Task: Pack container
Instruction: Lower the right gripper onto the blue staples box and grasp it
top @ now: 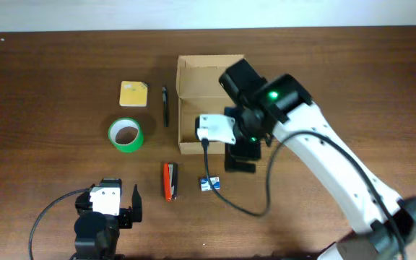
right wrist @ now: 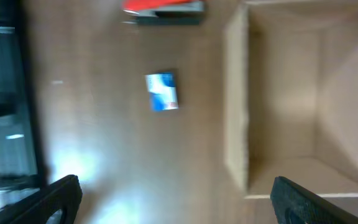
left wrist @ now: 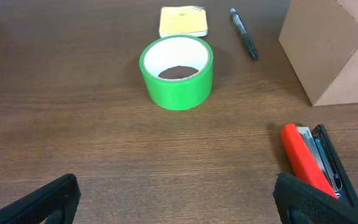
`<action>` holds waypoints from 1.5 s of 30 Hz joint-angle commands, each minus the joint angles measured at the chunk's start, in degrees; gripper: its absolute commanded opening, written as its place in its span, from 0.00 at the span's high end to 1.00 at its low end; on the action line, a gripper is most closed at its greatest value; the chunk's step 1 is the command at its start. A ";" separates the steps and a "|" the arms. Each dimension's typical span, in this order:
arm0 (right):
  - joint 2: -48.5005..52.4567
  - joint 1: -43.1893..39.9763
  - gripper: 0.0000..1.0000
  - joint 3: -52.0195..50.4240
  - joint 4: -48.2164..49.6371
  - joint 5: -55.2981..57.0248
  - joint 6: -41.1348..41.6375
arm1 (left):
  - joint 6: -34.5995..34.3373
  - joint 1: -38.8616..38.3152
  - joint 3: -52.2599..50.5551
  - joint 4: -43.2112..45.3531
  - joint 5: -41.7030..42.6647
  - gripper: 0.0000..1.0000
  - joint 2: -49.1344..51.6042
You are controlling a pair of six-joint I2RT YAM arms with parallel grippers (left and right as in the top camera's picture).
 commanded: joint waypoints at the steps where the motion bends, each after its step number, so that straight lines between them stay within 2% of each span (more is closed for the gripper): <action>1: -3.45 3.04 0.01 -1.55 -0.98 -4.48 1.01 | -0.33 0.39 -0.15 0.26 -0.44 0.01 -0.59; 5: -6.97 6.19 0.01 -9.25 0.98 -4.48 3.85 | -0.33 0.39 -0.15 0.26 -0.44 0.00 -0.59; 11: -9.20 8.85 0.01 -24.96 10.45 -4.48 8.09 | -0.33 0.39 -0.15 0.26 -0.44 0.00 -0.59; 15: -9.14 9.29 0.01 -29.59 17.20 -4.70 10.78 | -0.33 0.39 -0.15 0.26 -0.44 0.00 -0.59; 35: 0.72 9.42 0.01 -30.25 26.43 -5.03 10.73 | -0.33 0.39 -0.15 0.26 -0.44 0.00 -0.59; 45: 6.47 9.42 0.01 -30.25 30.10 -1.01 10.71 | -0.33 0.39 -0.15 0.26 -0.44 0.00 -0.59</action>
